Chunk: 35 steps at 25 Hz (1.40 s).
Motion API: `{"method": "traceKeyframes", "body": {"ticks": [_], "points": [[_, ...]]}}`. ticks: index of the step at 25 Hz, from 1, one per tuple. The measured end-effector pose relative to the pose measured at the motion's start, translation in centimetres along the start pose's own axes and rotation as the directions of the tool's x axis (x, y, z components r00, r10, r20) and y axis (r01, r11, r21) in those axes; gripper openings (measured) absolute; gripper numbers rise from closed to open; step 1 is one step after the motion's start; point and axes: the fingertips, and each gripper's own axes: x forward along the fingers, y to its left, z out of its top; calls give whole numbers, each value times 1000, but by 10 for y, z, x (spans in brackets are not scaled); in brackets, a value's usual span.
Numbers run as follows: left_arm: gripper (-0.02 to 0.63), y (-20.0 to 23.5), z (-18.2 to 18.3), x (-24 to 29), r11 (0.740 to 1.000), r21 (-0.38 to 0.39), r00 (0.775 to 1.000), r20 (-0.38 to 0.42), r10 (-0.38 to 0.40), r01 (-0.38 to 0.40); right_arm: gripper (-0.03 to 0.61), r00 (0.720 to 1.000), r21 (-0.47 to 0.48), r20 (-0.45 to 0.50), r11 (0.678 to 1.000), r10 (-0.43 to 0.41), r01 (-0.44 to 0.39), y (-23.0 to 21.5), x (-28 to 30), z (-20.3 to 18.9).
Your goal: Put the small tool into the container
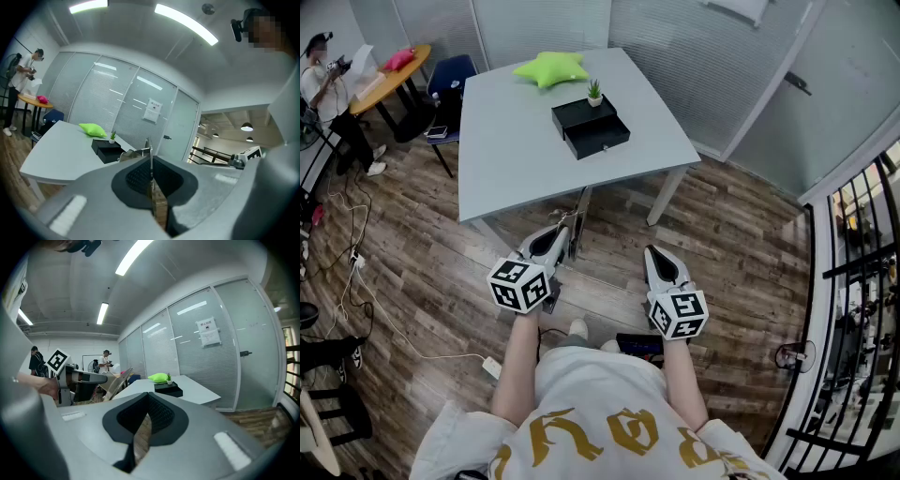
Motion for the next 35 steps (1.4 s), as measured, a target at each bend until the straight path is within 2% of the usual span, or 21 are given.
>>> {"method": "traceKeyframes", "body": {"ticks": [10, 16, 22, 29, 35], "points": [[3, -13, 0, 0, 1000, 5, 1000, 18, 8, -8, 20, 1000, -16, 12, 1000, 3, -3, -12, -14, 0], [3, -21, -2, 10, 1000, 23, 1000, 11, -2, 2, 21, 999, 34, 47, 999, -12, 10, -28, -16, 1], [3, -8, 2, 27, 1000, 25, 1000, 3, 5, -5, 21, 999, 43, 40, 999, -20, 18, -42, 0, -1], [3, 41, 3, 78, 1000, 10, 999, -36, 12, -11, 21, 1000, 78, 4, 997, -18, 18, -69, 64, -7], [3, 132, 17, 150, 1000, 1, 998, -67, 15, -15, 21, 998, 91, -39, 995, -47, 50, -100, 170, -7]]}}
